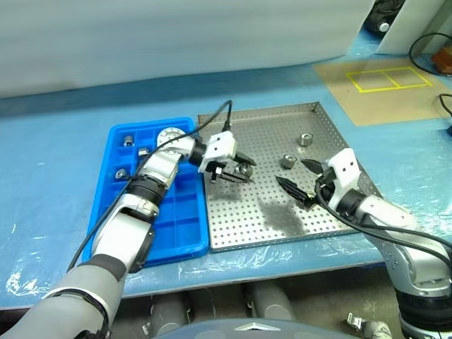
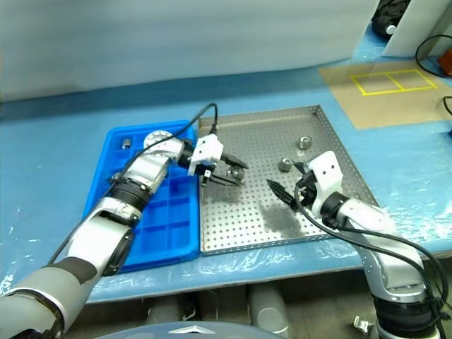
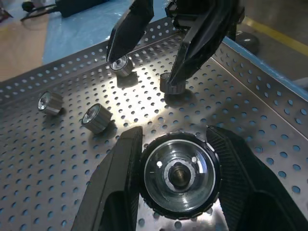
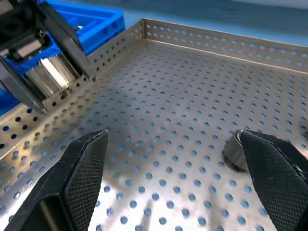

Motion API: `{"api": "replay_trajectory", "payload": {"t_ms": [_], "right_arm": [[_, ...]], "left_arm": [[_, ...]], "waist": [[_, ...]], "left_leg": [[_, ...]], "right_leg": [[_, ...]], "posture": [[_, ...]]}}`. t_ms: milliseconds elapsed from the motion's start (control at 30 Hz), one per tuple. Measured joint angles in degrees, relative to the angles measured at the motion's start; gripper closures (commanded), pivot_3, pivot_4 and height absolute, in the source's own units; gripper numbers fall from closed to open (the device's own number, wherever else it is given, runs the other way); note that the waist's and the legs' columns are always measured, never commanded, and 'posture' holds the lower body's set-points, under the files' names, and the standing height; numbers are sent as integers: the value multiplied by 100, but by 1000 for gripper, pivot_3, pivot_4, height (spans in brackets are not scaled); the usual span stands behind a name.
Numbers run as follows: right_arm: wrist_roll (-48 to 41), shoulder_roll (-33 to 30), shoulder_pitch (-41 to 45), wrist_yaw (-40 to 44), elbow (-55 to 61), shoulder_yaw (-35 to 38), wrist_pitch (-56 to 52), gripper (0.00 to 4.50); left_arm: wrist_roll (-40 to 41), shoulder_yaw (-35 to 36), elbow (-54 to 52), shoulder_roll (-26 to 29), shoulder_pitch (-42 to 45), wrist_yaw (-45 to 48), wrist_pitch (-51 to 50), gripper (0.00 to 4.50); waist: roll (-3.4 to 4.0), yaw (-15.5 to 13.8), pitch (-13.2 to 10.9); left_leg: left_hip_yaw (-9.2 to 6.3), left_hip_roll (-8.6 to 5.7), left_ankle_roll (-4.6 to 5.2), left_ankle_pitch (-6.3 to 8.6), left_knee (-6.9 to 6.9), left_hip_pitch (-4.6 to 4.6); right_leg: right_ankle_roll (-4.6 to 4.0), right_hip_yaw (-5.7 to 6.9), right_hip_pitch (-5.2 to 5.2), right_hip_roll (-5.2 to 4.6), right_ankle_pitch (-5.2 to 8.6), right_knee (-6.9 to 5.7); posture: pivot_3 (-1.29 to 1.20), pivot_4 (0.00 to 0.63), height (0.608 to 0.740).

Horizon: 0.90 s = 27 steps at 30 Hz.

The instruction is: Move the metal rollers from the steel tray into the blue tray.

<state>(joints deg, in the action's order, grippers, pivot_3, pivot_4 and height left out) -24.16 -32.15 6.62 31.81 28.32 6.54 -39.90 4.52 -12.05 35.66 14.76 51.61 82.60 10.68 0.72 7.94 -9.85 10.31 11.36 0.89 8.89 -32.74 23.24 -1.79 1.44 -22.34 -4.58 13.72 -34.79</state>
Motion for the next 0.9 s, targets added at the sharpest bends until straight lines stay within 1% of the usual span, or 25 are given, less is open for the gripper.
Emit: {"api": "replay_trajectory", "payload": {"t_ms": [100,267,400,500,567,733,900], "right_arm": [[60,0,667,289,-533,-312,149,0],[148,49,1637,929,-1396,-831,547,0],[327,321,2586,1516,-2525,-1262,1016,0],[426,567,3004,1882,-3047,-1504,1346,0],[477,705,3121,2073,-3226,-1653,1501,0],[518,993,3271,2411,-3520,-1848,1696,0],[563,1049,3300,2543,-3571,-1858,1749,0]], "left_arm": [[187,83,-745,366,-272,-113,-525,2771],[324,339,-1895,1131,-790,-518,-1236,2771],[335,694,-2596,1701,-1488,-1050,-1727,2771],[418,1003,-2995,1970,-1957,-1434,-2011,2771],[445,1159,-3048,2023,-2157,-1678,-2122,2771],[465,1337,-3122,2082,-2810,-2188,-2245,2771],[459,1293,-3040,1926,-2799,-2507,-2162,2771]], "waist": [[2,-88,-4],[4,-438,-5],[3,-756,-6],[3,-1010,-6],[3,-1187,-6],[-1,-1397,-8],[-8,-1497,-10]], "left_leg": [[1,4,-2,-3,1,5],[2,12,-21,-15,27,-2],[4,14,-47,-32,40,18],[3,21,-63,-41,46,22],[2,27,-72,-44,48,24],[1,28,-97,-39,44,29],[-3,29,-117,-51,43,20]], "right_leg": [[-1,-1,-12,3,-1,-10],[-3,3,-18,8,0,-13],[-9,2,-64,10,3,-47],[-23,7,-84,14,11,-79],[-29,16,-88,16,15,-89],[-29,16,-90,16,15,-91],[-27,13,-90,16,14,-102]], "posture": [[-258,150,740],[-64,150,740],[40,150,740],[85,150,740],[120,150,740],[144,150,740],[133,150,740]]}}
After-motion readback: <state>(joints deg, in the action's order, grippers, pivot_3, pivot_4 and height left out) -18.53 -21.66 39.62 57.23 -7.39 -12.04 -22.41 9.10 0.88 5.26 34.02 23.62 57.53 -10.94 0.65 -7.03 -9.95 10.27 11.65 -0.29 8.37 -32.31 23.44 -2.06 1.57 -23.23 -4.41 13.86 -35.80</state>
